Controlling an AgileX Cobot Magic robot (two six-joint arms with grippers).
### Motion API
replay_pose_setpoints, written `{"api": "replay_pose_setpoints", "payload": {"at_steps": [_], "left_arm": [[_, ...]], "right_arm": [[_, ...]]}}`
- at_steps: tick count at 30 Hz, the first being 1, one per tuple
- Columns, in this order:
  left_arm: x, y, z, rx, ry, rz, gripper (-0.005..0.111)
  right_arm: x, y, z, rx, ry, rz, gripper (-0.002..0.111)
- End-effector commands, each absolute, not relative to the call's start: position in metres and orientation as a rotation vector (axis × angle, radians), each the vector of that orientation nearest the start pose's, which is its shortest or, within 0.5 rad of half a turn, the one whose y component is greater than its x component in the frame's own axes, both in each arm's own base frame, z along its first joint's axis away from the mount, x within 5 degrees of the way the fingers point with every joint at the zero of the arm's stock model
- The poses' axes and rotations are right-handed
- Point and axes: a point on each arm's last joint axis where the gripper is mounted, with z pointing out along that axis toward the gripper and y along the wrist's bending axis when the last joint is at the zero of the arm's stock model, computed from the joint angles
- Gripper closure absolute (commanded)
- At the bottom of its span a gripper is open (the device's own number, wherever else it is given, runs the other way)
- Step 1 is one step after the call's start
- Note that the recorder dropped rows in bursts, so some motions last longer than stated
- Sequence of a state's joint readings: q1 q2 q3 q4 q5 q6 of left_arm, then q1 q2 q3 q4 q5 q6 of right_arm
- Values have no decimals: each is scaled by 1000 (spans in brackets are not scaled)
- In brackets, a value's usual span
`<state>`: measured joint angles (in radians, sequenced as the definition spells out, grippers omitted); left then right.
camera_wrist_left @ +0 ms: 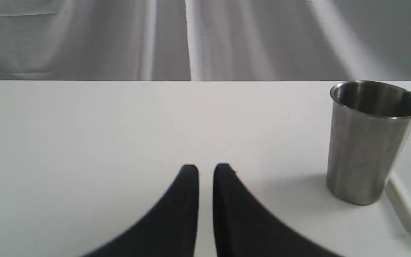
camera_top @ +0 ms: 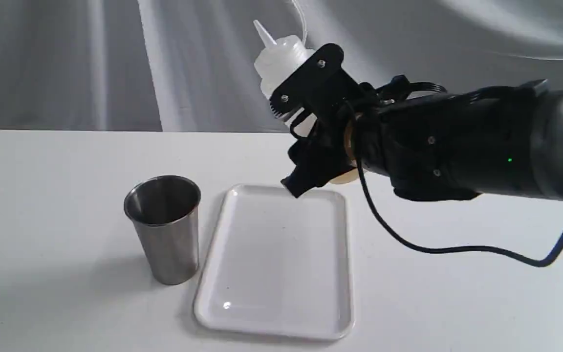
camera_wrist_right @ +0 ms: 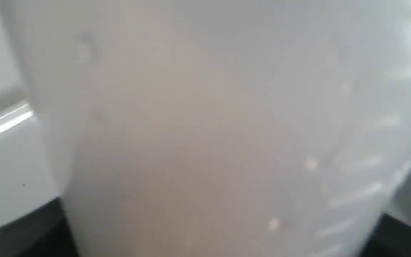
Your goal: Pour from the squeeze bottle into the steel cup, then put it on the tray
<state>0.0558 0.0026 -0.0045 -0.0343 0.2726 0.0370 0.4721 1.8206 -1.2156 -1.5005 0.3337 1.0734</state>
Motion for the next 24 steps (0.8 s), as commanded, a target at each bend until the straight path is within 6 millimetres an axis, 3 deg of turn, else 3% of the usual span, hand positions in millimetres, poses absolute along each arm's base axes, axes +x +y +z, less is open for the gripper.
{"api": "replay_pose_setpoints", "payload": {"at_steps": [1, 9, 15, 24], "left_arm": [[55, 2, 189, -37, 1749, 34, 98], [55, 2, 189, -37, 1749, 34, 98], [55, 2, 189, -40, 1749, 32, 98], [55, 2, 189, -37, 1749, 34, 98]], "right_arm": [[377, 171, 241, -804, 1895, -380, 108], [378, 183, 219, -873, 1847, -626, 108], [385, 194, 222, -877, 1795, -775, 108], [382, 212, 212, -1054, 1698, -966, 108]]}}
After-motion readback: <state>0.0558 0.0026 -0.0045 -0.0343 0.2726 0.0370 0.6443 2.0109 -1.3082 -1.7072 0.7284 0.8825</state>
